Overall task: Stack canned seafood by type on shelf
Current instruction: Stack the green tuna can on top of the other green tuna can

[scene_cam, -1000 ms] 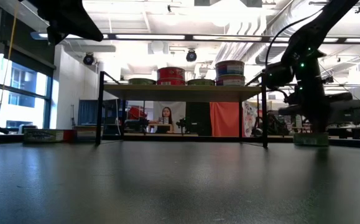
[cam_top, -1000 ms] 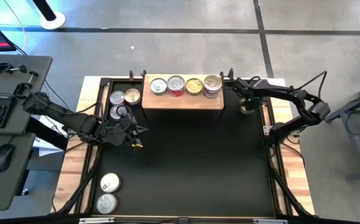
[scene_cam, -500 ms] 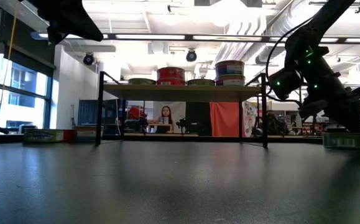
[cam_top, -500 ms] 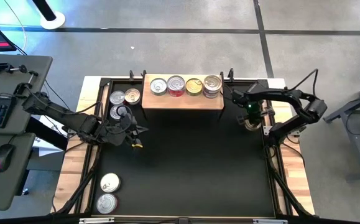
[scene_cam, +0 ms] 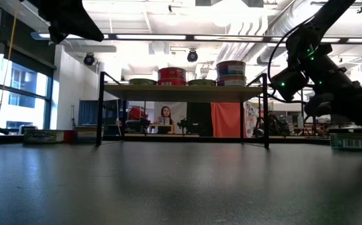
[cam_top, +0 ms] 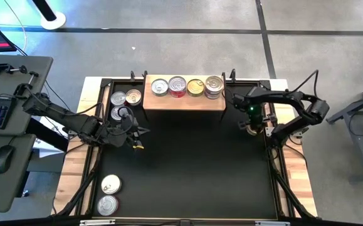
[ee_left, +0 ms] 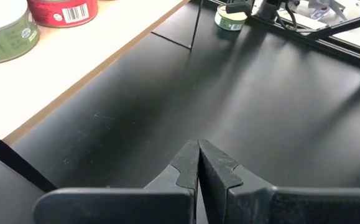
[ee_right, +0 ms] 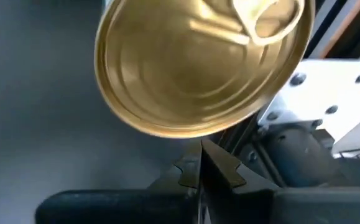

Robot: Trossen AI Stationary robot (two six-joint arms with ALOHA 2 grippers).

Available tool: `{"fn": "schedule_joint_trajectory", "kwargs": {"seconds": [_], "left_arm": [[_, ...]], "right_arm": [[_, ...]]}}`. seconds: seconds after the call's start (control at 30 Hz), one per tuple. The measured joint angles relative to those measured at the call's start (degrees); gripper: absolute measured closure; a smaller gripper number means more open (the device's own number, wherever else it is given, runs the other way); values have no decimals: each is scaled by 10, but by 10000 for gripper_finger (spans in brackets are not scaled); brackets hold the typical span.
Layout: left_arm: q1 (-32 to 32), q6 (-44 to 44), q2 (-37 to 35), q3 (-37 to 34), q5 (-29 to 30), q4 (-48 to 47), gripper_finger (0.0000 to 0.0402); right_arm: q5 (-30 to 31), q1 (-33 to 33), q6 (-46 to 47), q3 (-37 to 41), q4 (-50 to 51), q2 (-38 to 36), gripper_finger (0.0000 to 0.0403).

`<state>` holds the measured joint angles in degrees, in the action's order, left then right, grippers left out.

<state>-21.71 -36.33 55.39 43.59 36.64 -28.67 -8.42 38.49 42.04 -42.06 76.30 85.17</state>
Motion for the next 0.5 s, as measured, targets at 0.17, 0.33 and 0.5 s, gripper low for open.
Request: {"fn": "schedule_joint_trajectory", "kwargs": {"seconds": [0.17,0.33,0.5], "left_arm": [[0,2,0,0,-1,0,401],[0,4,0,0,-4,0,402],[0,20,0,0,-4,0,401]], "right_arm": [[56,-20,45,0,-14,-1,403],[59,-26,58,0,-58,-18,403],[136,-26,90,-1,-46,-40,403]]}}
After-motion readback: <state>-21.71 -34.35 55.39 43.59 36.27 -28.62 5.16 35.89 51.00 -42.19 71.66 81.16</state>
